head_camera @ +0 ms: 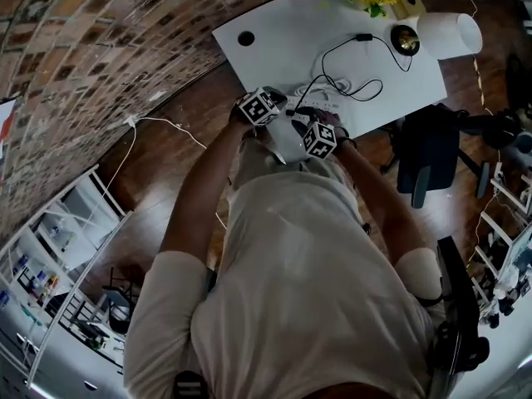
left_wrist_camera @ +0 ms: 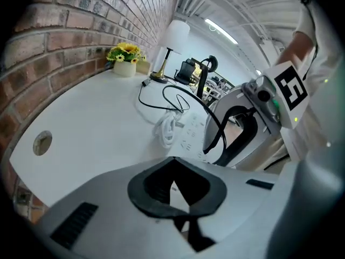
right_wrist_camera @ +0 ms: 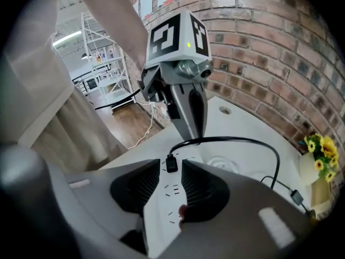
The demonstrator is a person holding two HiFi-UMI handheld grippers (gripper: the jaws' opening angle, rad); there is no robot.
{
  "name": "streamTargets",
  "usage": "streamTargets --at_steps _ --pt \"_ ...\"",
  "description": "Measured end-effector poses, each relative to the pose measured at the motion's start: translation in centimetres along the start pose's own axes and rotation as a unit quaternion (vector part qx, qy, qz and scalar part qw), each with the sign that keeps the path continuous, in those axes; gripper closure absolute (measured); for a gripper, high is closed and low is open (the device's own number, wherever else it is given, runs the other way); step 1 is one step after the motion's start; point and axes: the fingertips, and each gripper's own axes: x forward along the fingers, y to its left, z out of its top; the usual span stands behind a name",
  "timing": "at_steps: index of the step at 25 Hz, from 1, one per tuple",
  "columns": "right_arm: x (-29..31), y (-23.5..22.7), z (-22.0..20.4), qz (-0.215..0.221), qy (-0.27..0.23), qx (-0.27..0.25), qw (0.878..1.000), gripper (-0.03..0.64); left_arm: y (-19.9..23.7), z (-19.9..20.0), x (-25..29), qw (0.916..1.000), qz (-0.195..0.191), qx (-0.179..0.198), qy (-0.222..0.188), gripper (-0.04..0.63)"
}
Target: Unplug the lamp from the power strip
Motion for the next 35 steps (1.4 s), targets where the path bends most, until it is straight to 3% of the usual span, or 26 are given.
streamTargets --at_steps 11,26,35 --pt "2.7 0.4 0.0 -0.001 0.023 -0.033 0.999 0.528 0.4 -1.5 2.0 0.9965 0.012 0.081 0.019 0.595" --pt "3.5 0.1 -0.4 -0.012 0.028 -0.049 0.998 0.546 -0.1 -0.6 2.5 0.9954 -0.024 0.093 0.002 0.595" --pt "3.4 -0.1 -0.1 -0.021 0.020 -0.008 1.000 0.560 -0.4 -1.1 2.8 0.9814 -0.007 0.191 0.015 0.595"
